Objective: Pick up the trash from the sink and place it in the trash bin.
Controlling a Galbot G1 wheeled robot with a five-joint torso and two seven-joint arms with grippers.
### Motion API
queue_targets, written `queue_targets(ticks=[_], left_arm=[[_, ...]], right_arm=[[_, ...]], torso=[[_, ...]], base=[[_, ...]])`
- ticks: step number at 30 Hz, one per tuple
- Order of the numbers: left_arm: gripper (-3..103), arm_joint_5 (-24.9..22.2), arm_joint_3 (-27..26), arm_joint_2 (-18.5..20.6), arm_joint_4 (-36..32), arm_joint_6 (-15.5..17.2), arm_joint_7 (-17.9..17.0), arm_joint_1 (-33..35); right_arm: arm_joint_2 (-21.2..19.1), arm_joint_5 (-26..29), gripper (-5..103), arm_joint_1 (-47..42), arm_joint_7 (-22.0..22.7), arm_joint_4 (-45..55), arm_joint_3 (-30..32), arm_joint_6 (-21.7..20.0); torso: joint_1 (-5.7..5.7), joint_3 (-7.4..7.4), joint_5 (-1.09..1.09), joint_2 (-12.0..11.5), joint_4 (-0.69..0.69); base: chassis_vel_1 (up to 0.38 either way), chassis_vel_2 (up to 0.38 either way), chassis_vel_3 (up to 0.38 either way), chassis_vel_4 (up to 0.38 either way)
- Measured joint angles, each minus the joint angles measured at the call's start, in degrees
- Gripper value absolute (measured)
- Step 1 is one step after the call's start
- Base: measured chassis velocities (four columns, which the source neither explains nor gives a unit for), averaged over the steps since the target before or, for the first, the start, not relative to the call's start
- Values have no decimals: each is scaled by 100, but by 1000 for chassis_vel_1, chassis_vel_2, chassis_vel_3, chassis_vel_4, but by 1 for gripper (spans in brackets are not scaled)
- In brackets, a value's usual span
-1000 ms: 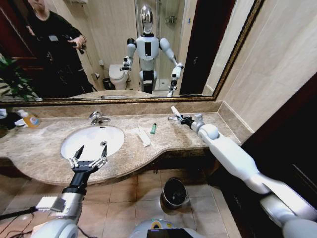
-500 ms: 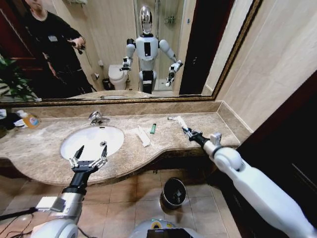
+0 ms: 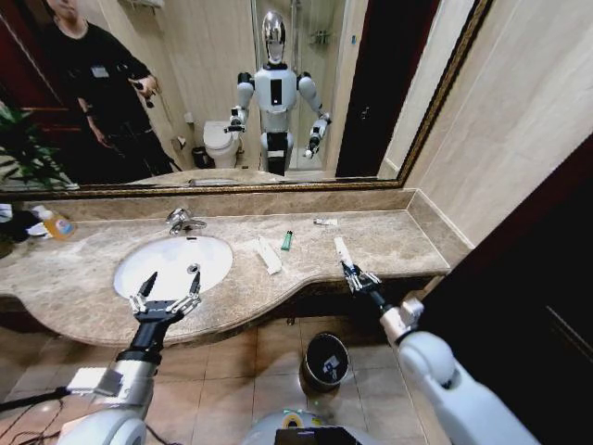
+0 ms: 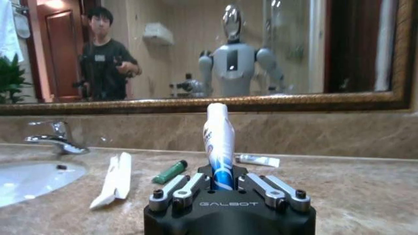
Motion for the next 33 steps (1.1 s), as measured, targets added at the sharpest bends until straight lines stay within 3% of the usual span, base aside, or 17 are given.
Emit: queue_targets(ticks=[2,10,14,21,33], left_arm=[[100,0,0,0,0,0,0,0],[100,0,0,0,0,0,0,0],[100,0,0,0,0,0,0,0],[100,0,0,0,0,0,0,0],[100,0,0,0,0,0,0,0]], right_arm=[[73,-68,17,-59,-53,-37,24,84],[769,-620,17,-441,-974,-863,302,1017],[969,-843,17,-437,-1098,-1486,297,1276],[1064,-831,17,-314,-1083,-2276,220,1450],[701,-821,17,90,-1013,-3433,-223,1261]], torso=[[0,0,0,0,0],[0,0,-1,-1,0],[1,0,1,-1,0],[1,0,1,-1,0],[1,1,0,-1,0]], base=[[0,0,0,0],[0,0,0,0],[0,0,0,0],[0,0,0,0],[0,0,0,0]])
